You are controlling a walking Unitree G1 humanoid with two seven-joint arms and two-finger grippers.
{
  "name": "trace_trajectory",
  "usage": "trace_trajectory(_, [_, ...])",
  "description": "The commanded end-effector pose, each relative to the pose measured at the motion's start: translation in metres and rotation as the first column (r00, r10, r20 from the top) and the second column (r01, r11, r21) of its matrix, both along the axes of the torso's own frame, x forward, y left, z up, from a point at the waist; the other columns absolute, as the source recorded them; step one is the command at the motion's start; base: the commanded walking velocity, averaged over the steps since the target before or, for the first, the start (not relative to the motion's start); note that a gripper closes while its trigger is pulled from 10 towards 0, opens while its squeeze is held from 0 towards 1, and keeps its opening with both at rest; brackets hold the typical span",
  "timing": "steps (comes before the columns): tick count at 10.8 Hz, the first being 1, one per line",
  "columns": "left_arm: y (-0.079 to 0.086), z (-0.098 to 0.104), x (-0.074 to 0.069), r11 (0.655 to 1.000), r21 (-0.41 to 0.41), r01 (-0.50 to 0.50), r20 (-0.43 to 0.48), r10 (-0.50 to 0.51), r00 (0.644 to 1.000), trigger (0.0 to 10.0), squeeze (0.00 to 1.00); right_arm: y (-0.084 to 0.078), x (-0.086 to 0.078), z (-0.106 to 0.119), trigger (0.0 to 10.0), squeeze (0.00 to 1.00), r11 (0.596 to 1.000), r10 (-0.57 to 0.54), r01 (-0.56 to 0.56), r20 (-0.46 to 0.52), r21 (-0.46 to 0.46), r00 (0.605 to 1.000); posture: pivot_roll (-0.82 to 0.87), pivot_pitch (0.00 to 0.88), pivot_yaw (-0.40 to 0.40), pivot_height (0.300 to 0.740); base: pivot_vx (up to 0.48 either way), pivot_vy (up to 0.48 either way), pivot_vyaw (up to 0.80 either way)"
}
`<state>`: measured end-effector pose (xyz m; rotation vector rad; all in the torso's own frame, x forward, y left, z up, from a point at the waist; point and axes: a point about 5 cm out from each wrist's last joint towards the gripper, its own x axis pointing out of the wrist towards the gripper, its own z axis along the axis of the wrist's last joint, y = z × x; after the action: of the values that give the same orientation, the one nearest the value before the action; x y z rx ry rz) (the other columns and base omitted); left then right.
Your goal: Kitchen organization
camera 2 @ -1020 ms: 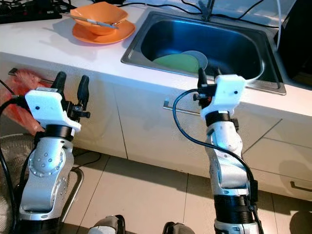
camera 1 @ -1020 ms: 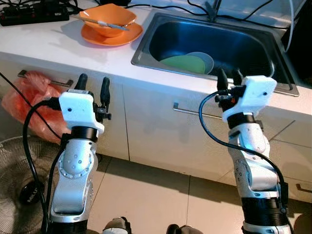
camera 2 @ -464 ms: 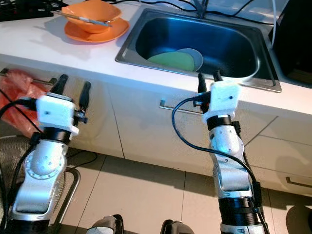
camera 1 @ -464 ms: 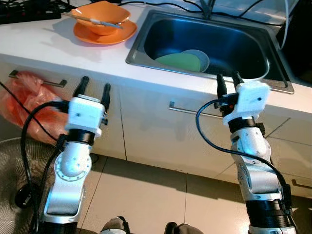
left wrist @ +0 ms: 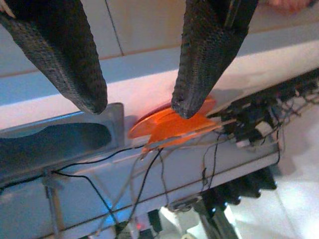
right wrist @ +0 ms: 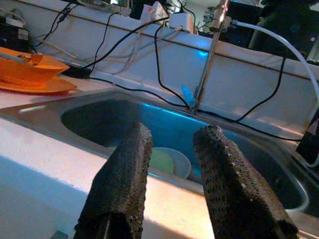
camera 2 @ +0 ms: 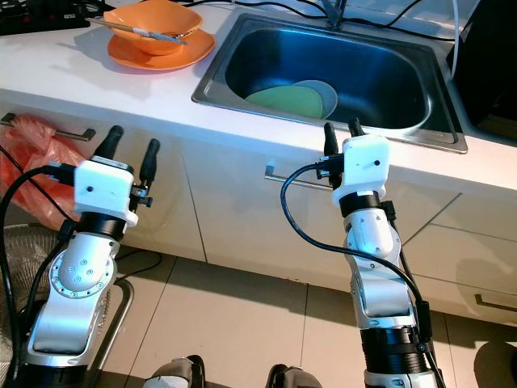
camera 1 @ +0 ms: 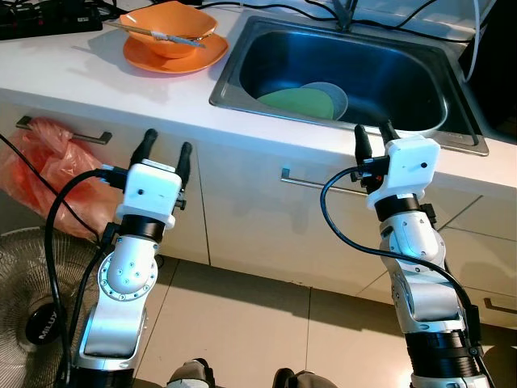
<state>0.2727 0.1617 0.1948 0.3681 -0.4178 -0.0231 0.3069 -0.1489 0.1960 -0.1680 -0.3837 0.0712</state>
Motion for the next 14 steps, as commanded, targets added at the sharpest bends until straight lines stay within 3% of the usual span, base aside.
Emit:
trace_trajectory(1, [0.0047,-0.0025,0.0004,0.999,-0.028,-0.025,-0.016,0.025,1.000,10.0,0.00,0.0001,0.0000,-0.0024,10.0,0.00,1.000,0.004,-0.004,-0.007,-0.011,1.000,0.08,0.171,-0.071,0.740,0.000,0.000,0.00])
trace_trajectory(14, [0.0055,-0.0027,0.0026,0.998,-0.036,-0.055,-0.032,0.054,0.998,10.0,0.00,0.0078,0.0001,-0.0031,10.0,0.00,0.998,0.052,-0.053,-0.019,-0.028,0.998,0.08,0.171,-0.070,0.740,0.019,0.000,0.11])
